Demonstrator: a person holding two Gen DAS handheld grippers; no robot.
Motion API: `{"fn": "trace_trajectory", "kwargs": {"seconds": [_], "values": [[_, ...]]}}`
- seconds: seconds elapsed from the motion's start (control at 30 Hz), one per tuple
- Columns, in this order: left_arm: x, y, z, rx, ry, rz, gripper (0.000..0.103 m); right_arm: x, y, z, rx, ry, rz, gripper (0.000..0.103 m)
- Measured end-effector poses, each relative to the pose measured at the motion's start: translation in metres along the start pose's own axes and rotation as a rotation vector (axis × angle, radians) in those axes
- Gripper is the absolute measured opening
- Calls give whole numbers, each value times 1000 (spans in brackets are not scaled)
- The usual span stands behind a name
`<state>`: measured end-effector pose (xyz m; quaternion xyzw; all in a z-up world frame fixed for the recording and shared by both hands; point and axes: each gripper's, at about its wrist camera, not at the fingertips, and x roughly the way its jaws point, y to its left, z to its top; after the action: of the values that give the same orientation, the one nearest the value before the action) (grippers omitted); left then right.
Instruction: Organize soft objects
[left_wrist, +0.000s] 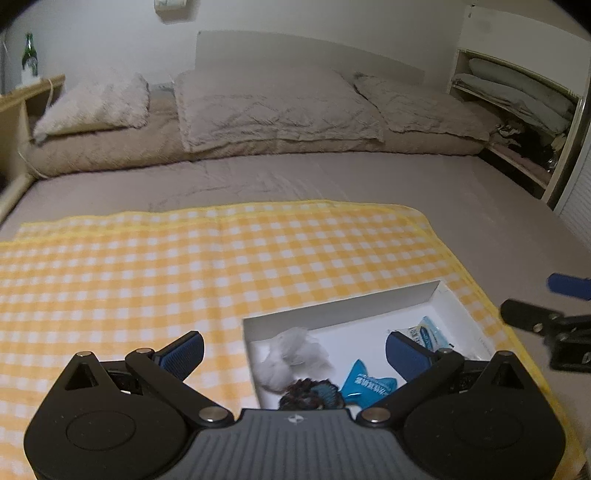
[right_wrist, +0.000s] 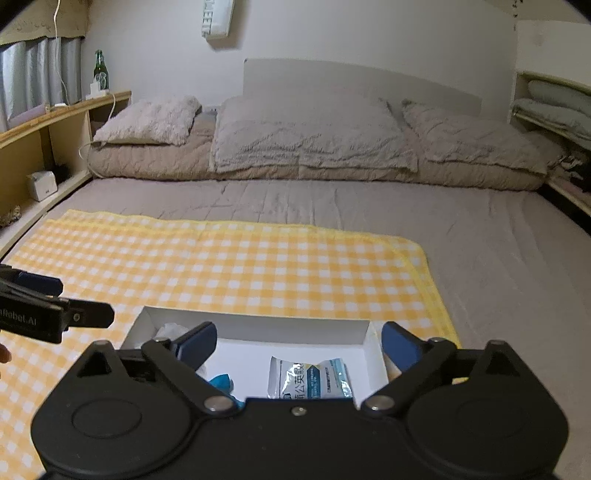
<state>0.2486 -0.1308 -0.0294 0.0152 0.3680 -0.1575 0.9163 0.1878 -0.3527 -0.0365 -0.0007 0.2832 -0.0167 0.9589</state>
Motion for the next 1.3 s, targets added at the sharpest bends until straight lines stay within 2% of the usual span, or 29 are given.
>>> {"fn": "trace_trajectory", "kwargs": {"seconds": [0.1, 0.33, 0.8, 1.1, 1.3], "values": [[-19, -2, -5, 16, -18, 39, 103, -16, -1, 1, 11, -22, 0, 102], [-64, -21, -26, 110, -111, 149, 103, -55, 5, -7, 47, -59, 12, 103], [-135, -10, -80, 44, -225, 101, 103, -115, 28, -50, 24, -121, -25, 103], [-151, -11, -111, 39, -238, 106, 103, -140, 42, -68, -8, -176, -32, 103], [-157, -14, -125, 65, -256, 135, 103, -148, 50, -83, -25, -161, -24, 103]]}}
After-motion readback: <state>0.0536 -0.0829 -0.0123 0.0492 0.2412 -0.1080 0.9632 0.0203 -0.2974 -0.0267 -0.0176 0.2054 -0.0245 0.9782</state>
